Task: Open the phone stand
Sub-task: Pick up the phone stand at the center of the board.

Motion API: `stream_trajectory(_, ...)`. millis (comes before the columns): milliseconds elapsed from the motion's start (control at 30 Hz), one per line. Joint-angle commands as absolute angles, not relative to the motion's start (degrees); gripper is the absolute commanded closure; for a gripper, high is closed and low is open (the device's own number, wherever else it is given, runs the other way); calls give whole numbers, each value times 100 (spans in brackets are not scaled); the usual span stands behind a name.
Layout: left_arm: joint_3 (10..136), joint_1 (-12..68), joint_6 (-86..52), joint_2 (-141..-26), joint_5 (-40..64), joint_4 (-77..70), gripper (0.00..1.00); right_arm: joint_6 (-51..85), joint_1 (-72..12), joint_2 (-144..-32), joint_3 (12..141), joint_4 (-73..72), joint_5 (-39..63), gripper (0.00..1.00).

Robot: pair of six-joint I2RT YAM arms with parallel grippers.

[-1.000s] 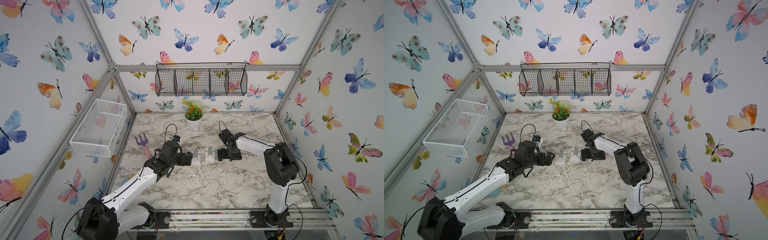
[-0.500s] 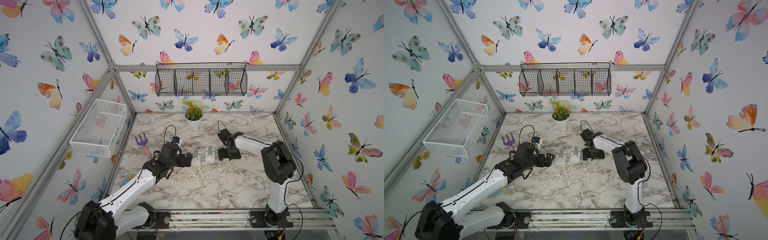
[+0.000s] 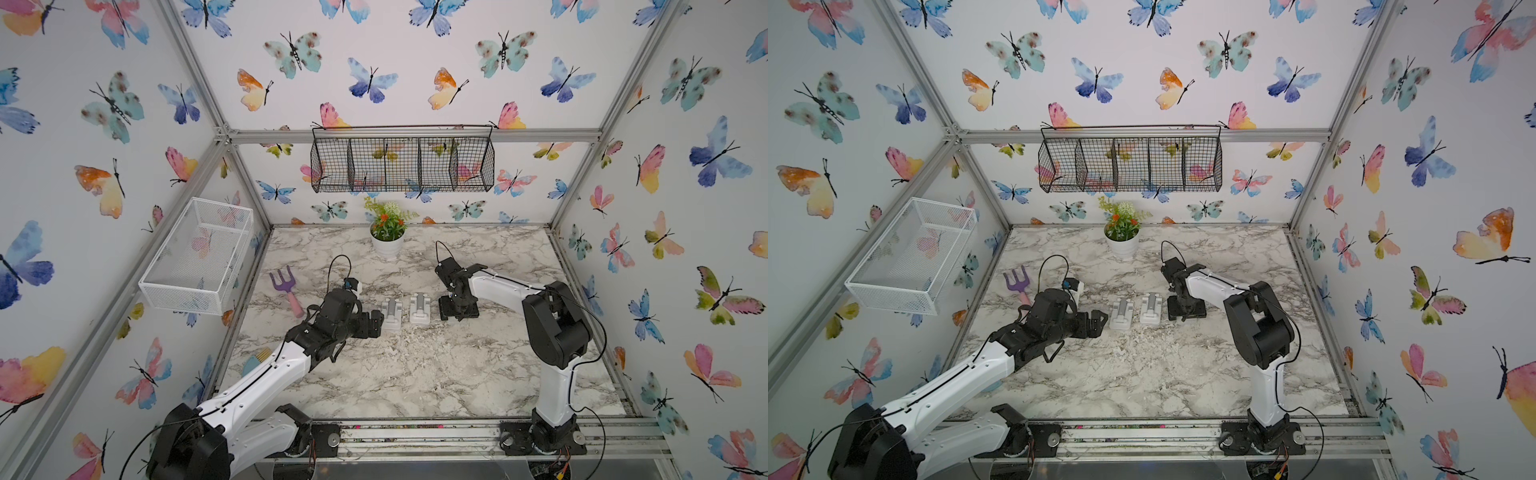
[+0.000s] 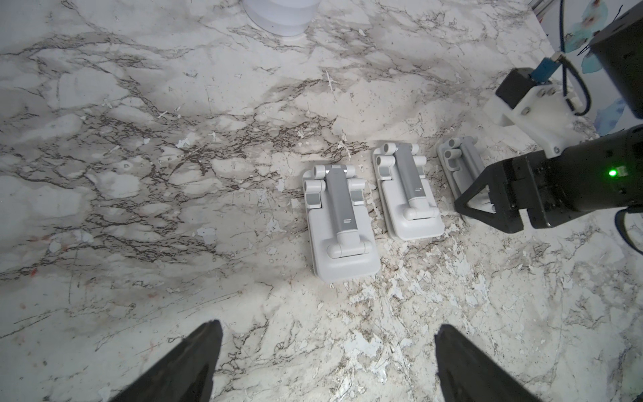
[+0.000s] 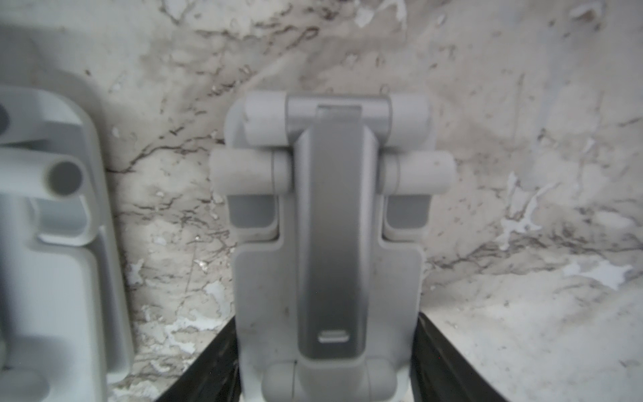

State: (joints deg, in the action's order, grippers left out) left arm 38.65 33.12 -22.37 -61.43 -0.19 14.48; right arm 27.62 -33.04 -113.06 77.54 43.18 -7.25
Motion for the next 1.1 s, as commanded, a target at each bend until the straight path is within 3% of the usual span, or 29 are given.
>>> stream_trajectory(0, 3835, 3349, -2268, -6064, -88, 1514, 2, 2763, -3313, -11303, 7787, 4403, -754, 23)
stream_trajectory(567, 3711, 3401, -2296, -6064, -66, 1446, 2, 2753, -3313, -11082, 7875, 4513, -774, 20)
stream_trajectory(900, 3662, 3419, -2302, -6064, -71, 1426, 2, 2752, -3318, -11101, 7884, 4535, -767, 25)
stream_trajectory(933, 3656, 3419, -2297, -6062, -79, 1433, 2, 2758, -3314, -11113, 7871, 4527, -757, 26)
stream_trajectory(1067, 3667, 3432, -2307, -6064, -55, 1433, 2, 2780, -3314, -11075, 7835, 4482, -725, 48)
